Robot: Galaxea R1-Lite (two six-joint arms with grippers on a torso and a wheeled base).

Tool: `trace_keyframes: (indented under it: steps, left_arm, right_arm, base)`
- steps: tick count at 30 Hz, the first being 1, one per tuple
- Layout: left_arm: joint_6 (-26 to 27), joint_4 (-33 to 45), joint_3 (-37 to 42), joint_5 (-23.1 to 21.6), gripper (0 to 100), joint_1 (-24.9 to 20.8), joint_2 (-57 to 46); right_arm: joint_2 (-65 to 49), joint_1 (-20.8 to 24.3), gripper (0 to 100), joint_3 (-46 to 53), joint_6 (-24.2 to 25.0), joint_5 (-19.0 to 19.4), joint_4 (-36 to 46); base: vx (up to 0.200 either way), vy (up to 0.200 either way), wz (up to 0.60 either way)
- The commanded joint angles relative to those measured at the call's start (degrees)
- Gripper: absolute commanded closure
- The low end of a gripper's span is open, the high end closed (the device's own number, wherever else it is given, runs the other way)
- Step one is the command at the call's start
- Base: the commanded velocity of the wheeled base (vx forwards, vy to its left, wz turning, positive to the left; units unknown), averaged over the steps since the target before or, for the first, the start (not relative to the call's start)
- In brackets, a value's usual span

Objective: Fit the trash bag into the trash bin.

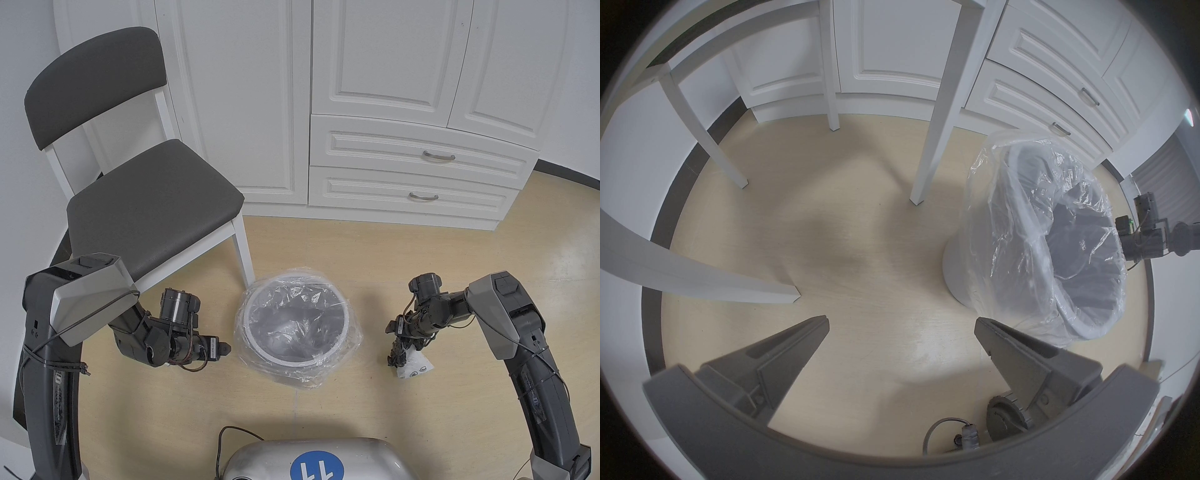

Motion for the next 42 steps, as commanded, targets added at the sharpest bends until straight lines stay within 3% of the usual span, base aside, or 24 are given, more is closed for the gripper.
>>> trace_keyframes:
  steps: [1, 10, 42]
  left_arm:
    - [0.0, -0.1, 0.0, 0.0, 0, -0.1, 0.1]
    - [0.1, -3.3, 0.8, 0.1, 0, -0.2, 0.1]
    - [0.1, -3.6, 0.5, 0.1, 0, -0.1, 0.0]
  right_arm:
    - [1.2, -0.2, 0, -0.1, 0.1, 0.1, 0.0]
    - [1.6, -0.4, 0, -0.1, 0.3, 0.0, -0.7]
    - [2.9, -0.7, 0, -0.1, -0.2, -0.8, -2.8]
  base:
    - [0.000, 0.000, 0.00]
    - [0.000, 0.000, 0.00]
    - [0.000, 0.000, 0.00]
